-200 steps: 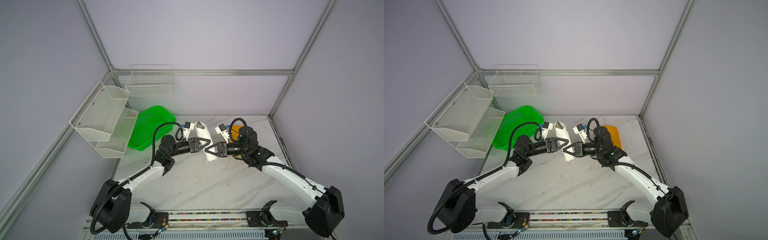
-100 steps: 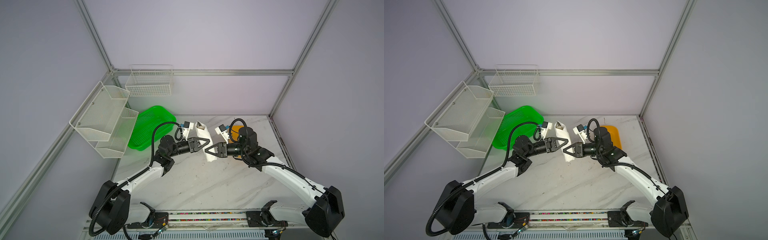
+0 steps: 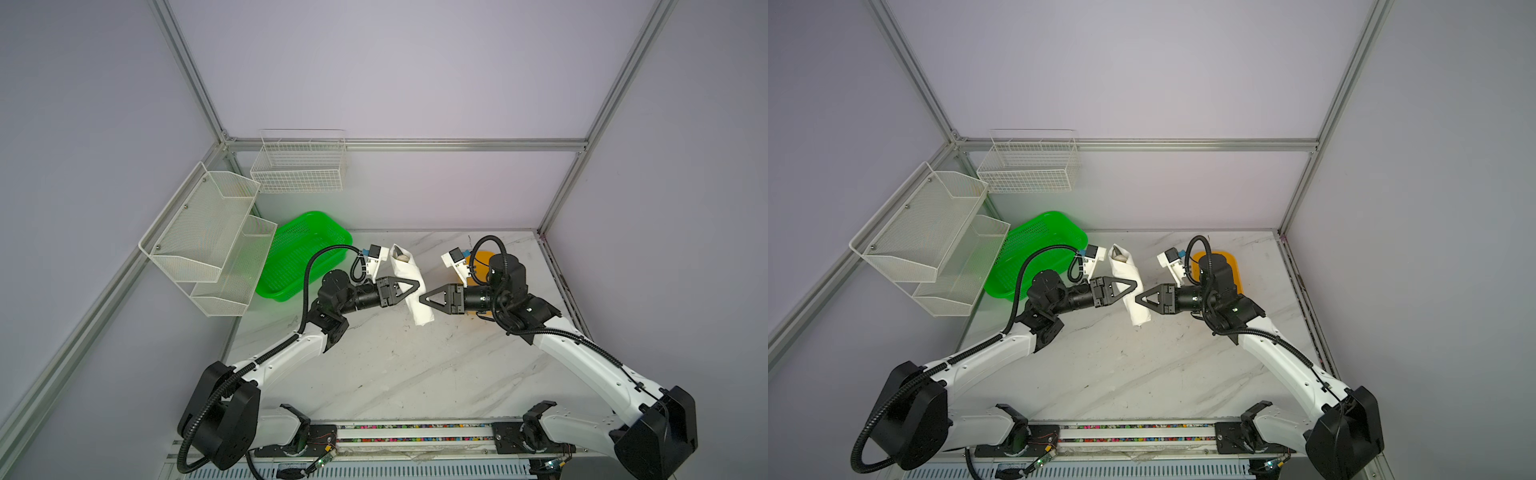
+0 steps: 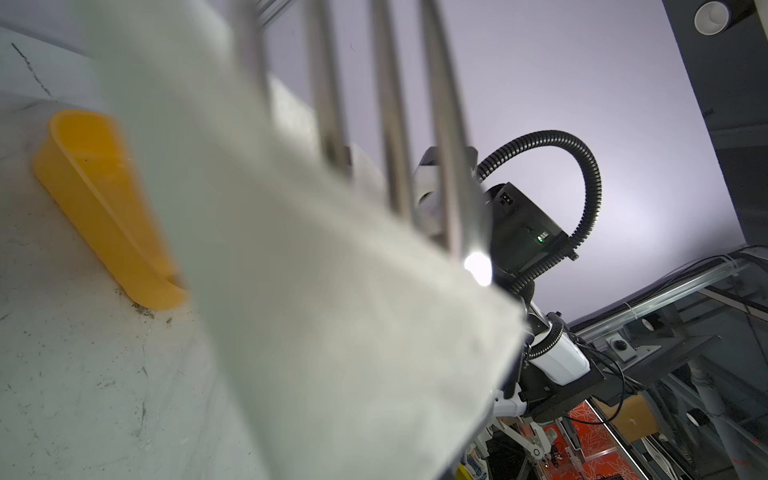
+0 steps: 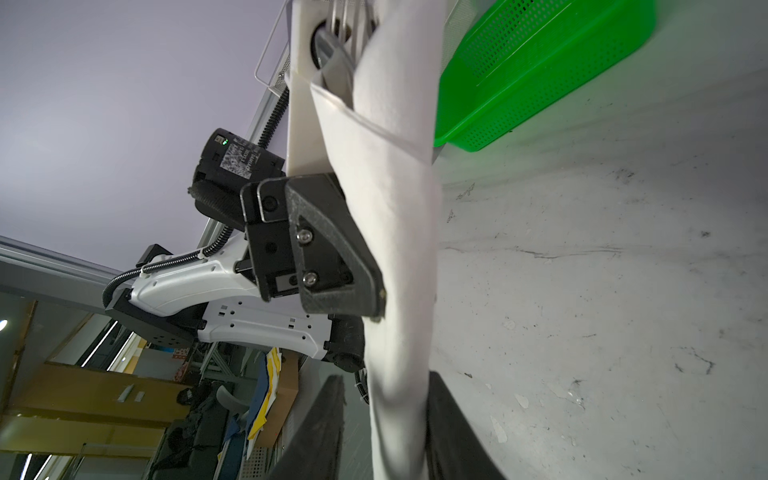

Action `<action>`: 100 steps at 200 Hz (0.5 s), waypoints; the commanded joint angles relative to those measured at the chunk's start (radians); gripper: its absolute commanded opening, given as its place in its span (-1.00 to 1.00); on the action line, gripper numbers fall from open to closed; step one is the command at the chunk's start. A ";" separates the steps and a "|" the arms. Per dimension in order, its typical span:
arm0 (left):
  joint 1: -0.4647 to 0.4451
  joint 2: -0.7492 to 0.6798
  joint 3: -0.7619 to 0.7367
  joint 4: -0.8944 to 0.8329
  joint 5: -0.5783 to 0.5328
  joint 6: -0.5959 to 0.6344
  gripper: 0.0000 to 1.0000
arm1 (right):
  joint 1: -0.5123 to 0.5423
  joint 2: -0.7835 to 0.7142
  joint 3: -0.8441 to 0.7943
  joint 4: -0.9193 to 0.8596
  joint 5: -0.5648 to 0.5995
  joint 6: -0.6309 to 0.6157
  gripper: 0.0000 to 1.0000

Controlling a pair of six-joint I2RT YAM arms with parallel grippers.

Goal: Place the utensils on the paper napkin and roll it up

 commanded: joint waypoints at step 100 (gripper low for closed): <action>0.013 -0.040 0.090 0.038 0.002 0.018 -0.66 | -0.009 -0.077 -0.060 -0.252 0.040 -0.140 -0.26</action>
